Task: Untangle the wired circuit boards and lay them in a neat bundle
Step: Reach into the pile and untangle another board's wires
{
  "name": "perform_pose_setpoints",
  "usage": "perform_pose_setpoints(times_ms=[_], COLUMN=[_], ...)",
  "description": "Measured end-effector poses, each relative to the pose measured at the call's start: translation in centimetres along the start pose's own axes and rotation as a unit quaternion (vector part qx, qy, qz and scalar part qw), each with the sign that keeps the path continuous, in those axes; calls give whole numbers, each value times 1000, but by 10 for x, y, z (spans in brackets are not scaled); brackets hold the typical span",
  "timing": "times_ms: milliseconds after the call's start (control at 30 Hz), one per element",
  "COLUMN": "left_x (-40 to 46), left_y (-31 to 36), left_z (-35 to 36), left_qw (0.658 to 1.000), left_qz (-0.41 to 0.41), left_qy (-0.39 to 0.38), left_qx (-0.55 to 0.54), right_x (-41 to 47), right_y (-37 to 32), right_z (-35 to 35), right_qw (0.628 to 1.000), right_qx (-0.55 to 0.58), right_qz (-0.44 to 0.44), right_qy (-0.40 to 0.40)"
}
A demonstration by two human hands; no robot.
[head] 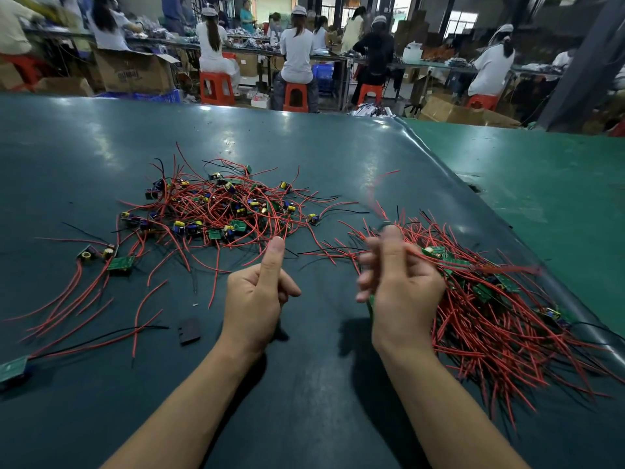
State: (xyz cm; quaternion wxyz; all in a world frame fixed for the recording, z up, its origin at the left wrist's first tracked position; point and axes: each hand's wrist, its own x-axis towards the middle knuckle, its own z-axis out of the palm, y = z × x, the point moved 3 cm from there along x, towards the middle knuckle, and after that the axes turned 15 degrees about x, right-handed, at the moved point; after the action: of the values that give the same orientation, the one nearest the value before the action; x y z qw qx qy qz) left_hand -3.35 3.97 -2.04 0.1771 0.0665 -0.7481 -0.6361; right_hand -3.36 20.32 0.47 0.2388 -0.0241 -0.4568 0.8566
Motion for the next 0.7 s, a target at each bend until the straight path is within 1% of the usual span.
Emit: perform_pose_setpoints(times_ms=[67,133,167,200,233,300,367,400,467,567,600,700], left_x=[-2,-3,-3,-3,-2,-2,-3,-3,-4,-4,-5,-5], left_y=[0,0,0,-1,-1,-2,-2,-2,-1,-1,-1,-1], left_z=[2,3,4,4,4,3,3,3,3,3,3,2], left_qw=[1000,999,998,998,997,997,997,997,997,997,997,997], left_qz=[22,34,39,44,47,48,50,51,54,58,59,58], left_qy=[-12,-23,-25,-26,-26,-25,-25,-25,-26,-26,-27,-29], left_qx=[16,32,39,46,51,55,56,56,57,54,52,51], right_x=[7,8,7,6,4,1,-4,-5,-5,8,13,20], right_y=[-1,3,5,7,7,8,11,14,19,22,21,22], right_z=[-9,-13,-13,-11,-7,2,9,10,9,-2,-6,-11], right_qw=[984,960,955,959,968,986,988,986,981,981,981,981], right_qx=[121,169,166,148,118,40,-6,-9,5,-25,-34,-100], right_qz=[72,157,184,198,197,163,145,157,188,191,189,164], right_qy=[111,161,159,140,106,17,-49,-62,-50,10,19,-9])
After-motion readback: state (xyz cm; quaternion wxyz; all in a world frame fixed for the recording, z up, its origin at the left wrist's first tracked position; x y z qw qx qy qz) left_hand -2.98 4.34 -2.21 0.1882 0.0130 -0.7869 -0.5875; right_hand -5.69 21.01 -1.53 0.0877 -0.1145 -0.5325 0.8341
